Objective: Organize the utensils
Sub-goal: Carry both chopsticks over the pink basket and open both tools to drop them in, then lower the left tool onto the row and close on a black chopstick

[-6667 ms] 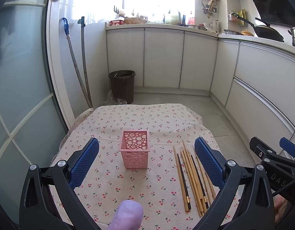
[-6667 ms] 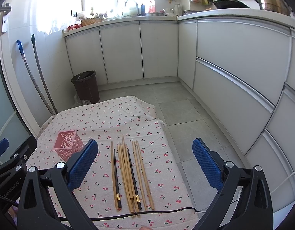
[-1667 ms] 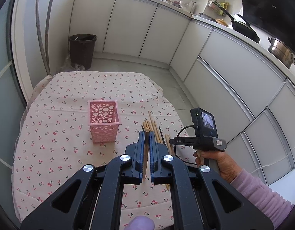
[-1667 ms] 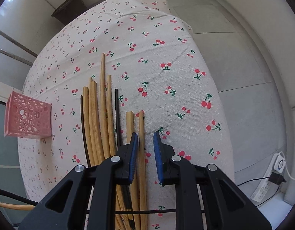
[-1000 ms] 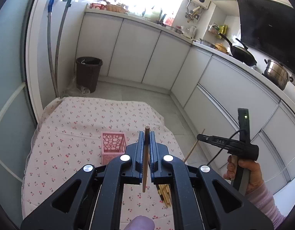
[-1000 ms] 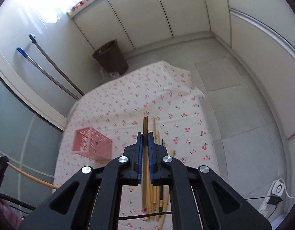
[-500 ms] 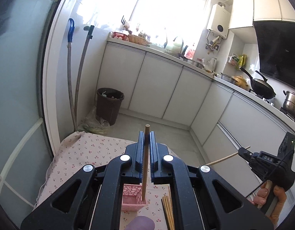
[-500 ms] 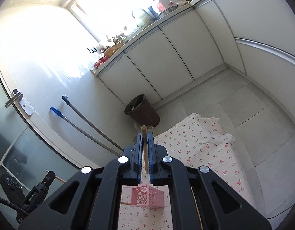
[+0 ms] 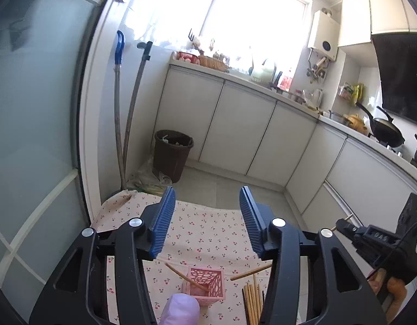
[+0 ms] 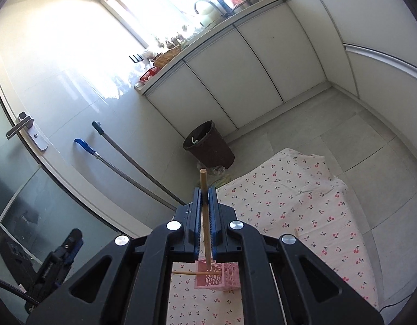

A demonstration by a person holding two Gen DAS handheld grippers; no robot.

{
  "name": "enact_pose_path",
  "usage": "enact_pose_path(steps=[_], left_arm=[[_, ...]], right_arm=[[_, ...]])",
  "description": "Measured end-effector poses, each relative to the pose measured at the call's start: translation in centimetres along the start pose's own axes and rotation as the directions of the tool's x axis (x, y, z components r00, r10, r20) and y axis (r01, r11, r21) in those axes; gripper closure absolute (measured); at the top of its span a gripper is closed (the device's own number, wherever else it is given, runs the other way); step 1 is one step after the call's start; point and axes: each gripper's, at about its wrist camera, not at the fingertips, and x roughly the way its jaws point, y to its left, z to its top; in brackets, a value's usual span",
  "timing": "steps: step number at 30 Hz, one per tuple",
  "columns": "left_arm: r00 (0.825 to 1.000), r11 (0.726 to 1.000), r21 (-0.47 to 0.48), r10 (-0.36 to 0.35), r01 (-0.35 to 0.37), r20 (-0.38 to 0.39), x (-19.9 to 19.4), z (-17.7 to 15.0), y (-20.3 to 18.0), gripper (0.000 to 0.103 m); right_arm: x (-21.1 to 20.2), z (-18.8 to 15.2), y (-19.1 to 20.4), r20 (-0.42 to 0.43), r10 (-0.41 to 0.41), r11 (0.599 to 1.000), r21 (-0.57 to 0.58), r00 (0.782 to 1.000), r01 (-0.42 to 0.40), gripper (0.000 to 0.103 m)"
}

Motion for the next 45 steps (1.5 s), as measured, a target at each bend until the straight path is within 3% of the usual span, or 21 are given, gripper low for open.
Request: enact_pose_path(steps=[6, 14, 15, 18, 19, 26, 32, 35, 39, 40, 42, 45], left_arm=[[1.0, 0.999, -0.038, -0.001, 0.001, 0.016, -1.9, -0.2, 0.9, 0.049], [0.998, 0.999, -0.038, 0.007, -0.009, -0.069, 0.1, -1.3, 1.4, 0.049], [0.997, 0.999, -0.034, 0.006, -0.008, -0.074, 0.3, -1.4, 1.3, 0.049], [0.996, 1.0, -0.019, -0.005, 0.003, -0.09, 0.5, -1.8, 0.8, 0.047], [0.996, 1.0, -0.013, -0.007, 0.006, -0.093, 0.5, -1.9, 0.6, 0.046], [0.989, 0.997, 0.071, -0.014, 0.025, -0.146, 1.1, -3.8, -2.0, 0.029], [0.976, 0.986, 0.163, 0.001, 0.036, -0.217, 2.1, -6.4, -4.3, 0.023], [0.961, 0.978, 0.205, 0.023, 0.036, -0.276, 3.2, -8.2, -5.2, 0.016], [0.929, 0.965, 0.258, 0.056, 0.043, -0.365, 5.0, -11.0, -6.3, 0.007], [0.916, 0.962, 0.267, 0.063, 0.049, -0.395, 5.6, -11.9, -6.6, 0.007], [0.887, 0.957, 0.284, 0.074, 0.066, -0.456, 6.8, -13.7, -7.2, 0.007], [0.827, 0.945, 0.313, 0.097, 0.099, -0.554, 8.7, -16.9, -8.3, 0.007]], right_arm=[[2.5, -1.6, 0.5, -0.006, -0.039, 0.999, 0.0, 0.999, 0.039, 0.097], [5.8, -4.1, 1.2, -0.085, -0.064, 0.998, -0.031, 0.994, 0.061, 0.093], [5.8, -4.3, 1.4, -0.091, -0.065, 0.997, -0.042, 0.994, 0.062, 0.089], [4.9, -4.6, 2.2, -0.075, -0.093, 0.992, -0.095, 0.993, 0.086, 0.057], [4.5, -4.8, 2.4, -0.066, -0.103, 0.989, -0.113, 0.992, 0.095, 0.052], [2.5, -5.7, 1.4, -0.054, -0.21, 0.959, -0.207, 0.976, 0.195, 0.035], [0.7, -6.0, -2.0, -0.051, -0.342, 0.91, -0.266, 0.938, 0.317, 0.021], [-0.4, -5.7, -4.7, -0.047, -0.419, 0.88, -0.268, 0.907, 0.393, 0.014], [-1.3, -5.3, -8.8, -0.082, -0.542, 0.82, -0.27, 0.837, 0.505, 0.01], [-1.5, -5.2, -10.0, -0.099, -0.572, 0.804, -0.267, 0.814, 0.532, 0.01], [-1.8, -5.0, -11.9, -0.136, -0.594, 0.795, -0.245, 0.793, 0.554, 0.01], [-2.0, -4.7, -13.8, -0.201, -0.58, 0.814, -0.17, 0.789, 0.555, 0.01]])
